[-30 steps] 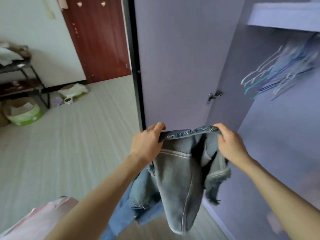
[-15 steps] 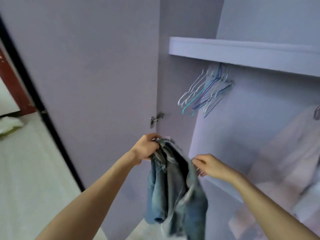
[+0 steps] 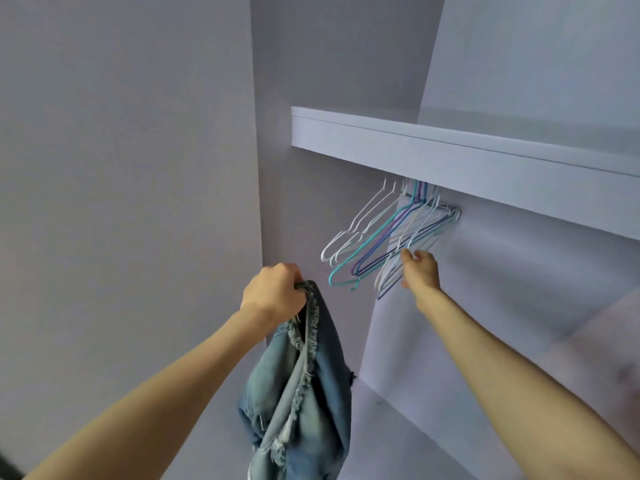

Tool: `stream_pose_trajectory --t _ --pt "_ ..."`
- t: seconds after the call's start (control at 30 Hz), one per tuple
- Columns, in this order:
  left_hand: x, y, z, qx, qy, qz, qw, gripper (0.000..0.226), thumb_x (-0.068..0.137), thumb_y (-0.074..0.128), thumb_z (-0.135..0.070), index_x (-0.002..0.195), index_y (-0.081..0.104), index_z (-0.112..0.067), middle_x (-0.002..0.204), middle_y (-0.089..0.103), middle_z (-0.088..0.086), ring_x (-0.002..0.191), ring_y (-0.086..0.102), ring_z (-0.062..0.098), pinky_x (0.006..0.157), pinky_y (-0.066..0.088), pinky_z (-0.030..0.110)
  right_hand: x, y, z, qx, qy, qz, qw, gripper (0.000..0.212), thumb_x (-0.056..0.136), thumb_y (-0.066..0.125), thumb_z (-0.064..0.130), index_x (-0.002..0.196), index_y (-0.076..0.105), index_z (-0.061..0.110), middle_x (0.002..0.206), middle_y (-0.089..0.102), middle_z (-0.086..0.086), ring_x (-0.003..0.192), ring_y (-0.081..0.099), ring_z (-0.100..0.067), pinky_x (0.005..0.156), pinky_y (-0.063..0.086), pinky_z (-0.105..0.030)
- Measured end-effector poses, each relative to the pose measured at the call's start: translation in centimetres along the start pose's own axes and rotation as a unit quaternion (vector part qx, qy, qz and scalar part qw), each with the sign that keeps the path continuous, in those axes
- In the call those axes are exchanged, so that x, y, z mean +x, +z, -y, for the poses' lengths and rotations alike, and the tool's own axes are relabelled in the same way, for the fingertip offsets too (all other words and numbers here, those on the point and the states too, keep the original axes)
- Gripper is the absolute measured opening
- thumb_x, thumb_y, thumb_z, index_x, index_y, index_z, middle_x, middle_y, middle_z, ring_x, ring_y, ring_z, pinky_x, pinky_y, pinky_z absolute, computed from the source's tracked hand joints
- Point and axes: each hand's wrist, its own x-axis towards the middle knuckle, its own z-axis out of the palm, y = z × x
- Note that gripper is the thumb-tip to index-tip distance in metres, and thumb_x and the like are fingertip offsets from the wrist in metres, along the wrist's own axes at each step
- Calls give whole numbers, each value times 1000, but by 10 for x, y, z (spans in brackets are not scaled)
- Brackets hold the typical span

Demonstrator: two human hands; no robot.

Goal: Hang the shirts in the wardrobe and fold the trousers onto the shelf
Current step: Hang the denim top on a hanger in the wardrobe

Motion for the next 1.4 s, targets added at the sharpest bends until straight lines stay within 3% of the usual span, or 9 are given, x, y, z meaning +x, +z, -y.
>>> stream_pose_trajectory --t 0.17,0.47,0.67,0.77,0.87,0.97,1.07,1.2,1.4 --pt "24 10 6 -46 -60 92 993 19 80 44 -8 64 48 -19 74 53 4 80 52 31 73 45 34 28 14 7 -65 -1 -43 997 25 94 50 21 110 54 1 112 56 -24 100 55 -36 81 43 -34" --pt "52 25 2 -105 -75 195 972 9 83 50 -5 79 55 -9 71 52 5 72 50 24 58 39 25 22 3 2 8 -46 -117 992 25 85 34 -9 101 53 -6 102 56 -24 92 56 -36 81 48 -41" --pt "50 42 9 -192 -64 185 962 10 88 46 -6 84 56 -8 75 50 11 68 46 23 60 34 28 -12 -15 -10 168 -84 -98 977 39 82 26 -18 70 43 15 72 39 -6 57 35 -19 39 34 -13" --pt "37 49 13 -141 -12 54 989 6 90 53 -17 93 57 -14 81 57 5 76 51 25 66 37 25 -59 -23 -49 139 -101 -86 981 40 83 30 -19 72 44 17 70 43 -2 54 37 -17 43 35 -18" --pt "21 59 22 -118 -18 22 993 17 88 54 -28 80 51 -13 72 57 4 72 52 30 65 38 29 -107 -33 -100 112 -105 -61 986 34 89 36 -15 81 48 15 73 47 -3 56 45 -12 52 40 -21" --pt "6 76 30 -233 -91 87 964 25 92 47 -21 77 59 -5 75 64 17 72 62 33 65 52 35 -127 -45 -131 153 5 -28 988 27 91 46 -7 105 50 15 77 53 -4 63 55 -10 62 47 -20" --pt "-10 94 34 -386 -199 150 888 24 96 40 -8 85 61 -3 73 63 14 52 63 19 47 52 24 -129 -55 -142 124 121 -58 983 7 90 57 12 84 54 12 63 44 -3 54 42 -16 54 36 -25" --pt "-14 101 36 -359 -219 172 891 20 91 54 -13 74 61 -5 68 61 8 62 58 24 62 49 28 -151 -61 -156 39 36 -146 988 49 90 59 22 53 27 16 51 27 1 50 26 -10 51 26 -26" --pt "-8 83 33 -320 -178 250 896 6 85 60 -6 83 66 -7 78 66 12 68 62 25 73 53 35 -167 -56 -159 95 -54 -21 994 22 91 54 4 72 59 15 50 50 6 48 44 -2 54 40 -12"
